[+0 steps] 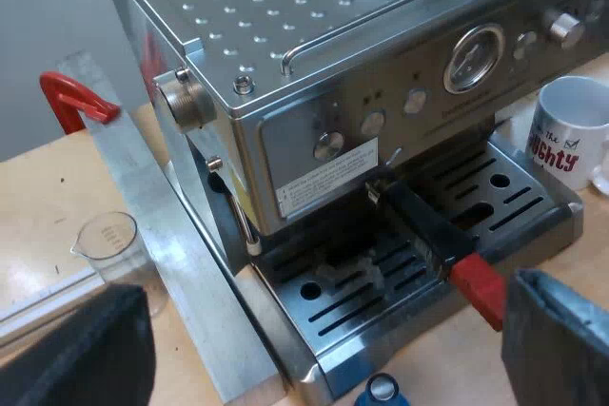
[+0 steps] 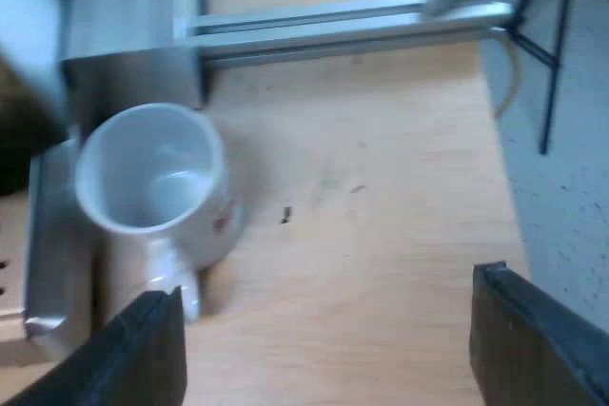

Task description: Put the handle in the coffee machine

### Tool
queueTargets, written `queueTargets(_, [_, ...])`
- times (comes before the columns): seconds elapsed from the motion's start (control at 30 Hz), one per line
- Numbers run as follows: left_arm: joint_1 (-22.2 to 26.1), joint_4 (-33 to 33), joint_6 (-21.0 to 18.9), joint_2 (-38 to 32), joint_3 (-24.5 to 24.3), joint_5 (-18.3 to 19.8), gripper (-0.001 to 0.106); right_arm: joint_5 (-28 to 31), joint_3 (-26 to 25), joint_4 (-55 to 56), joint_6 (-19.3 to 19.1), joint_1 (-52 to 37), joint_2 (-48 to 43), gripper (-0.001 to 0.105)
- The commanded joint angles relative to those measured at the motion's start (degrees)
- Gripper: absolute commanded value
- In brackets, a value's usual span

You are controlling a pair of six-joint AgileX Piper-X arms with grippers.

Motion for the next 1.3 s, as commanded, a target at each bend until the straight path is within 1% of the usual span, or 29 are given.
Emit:
queueTargets(0.03, [0.02,-0.01,0.32,-1.31,-0.35,-0.01,0.076,-3.1,-0.73,0.08,-1.35,-2.65,-1.01,0.063])
queueTargets(0.1, [0.02,0.13,0.32,-1.62,-0.35,-0.01,0.076,-3.61,-0.73,0.06,-1.7,-3.25,-1.79,0.063])
queueTargets(0.3, [0.02,0.71,0.32,-4.86,-0.35,-0.01,0.076,-3.43,-0.73,0.06,-4.07,-3.22,-8.39,0.063])
queueTargets(0.57, [0.02,0.71,-0.08,-9.58,-0.35,-0.01,0.076,-3.43,-0.5,1.16,-4.07,-3.22,-21.81,0.063])
queueTargets(0.77, [0.02,1.29,-0.08,-14.07,-0.35,-0.01,0.076,-3.43,-0.4,3.51,-4.07,-3.22,-29.78,0.063])
queueTargets(0.87, [0.02,2.71,-0.73,-16.15,-0.35,-0.01,0.076,-3.43,-0.4,4.15,-4.07,-3.22,-33.26,0.063])
queueTargets(1.07, [0.02,7.24,-0.51,-20.44,-0.4,-0.01,0.076,-3.43,-0.4,4.39,-4.07,-3.22,-38.64,0.063])
queueTargets(1.2, [0.02,7.51,-0.1,-23.52,0.34,0.86,0.076,-3.43,-0.5,4.74,-4.07,-3.22,-41.59,0.063])
queueTargets(1.3, [0.02,7.85,0.01,-26.4,1.35,1.72,0.076,-3.43,-0.51,6.63,-3.12,-3.22,-43.3,0.063])
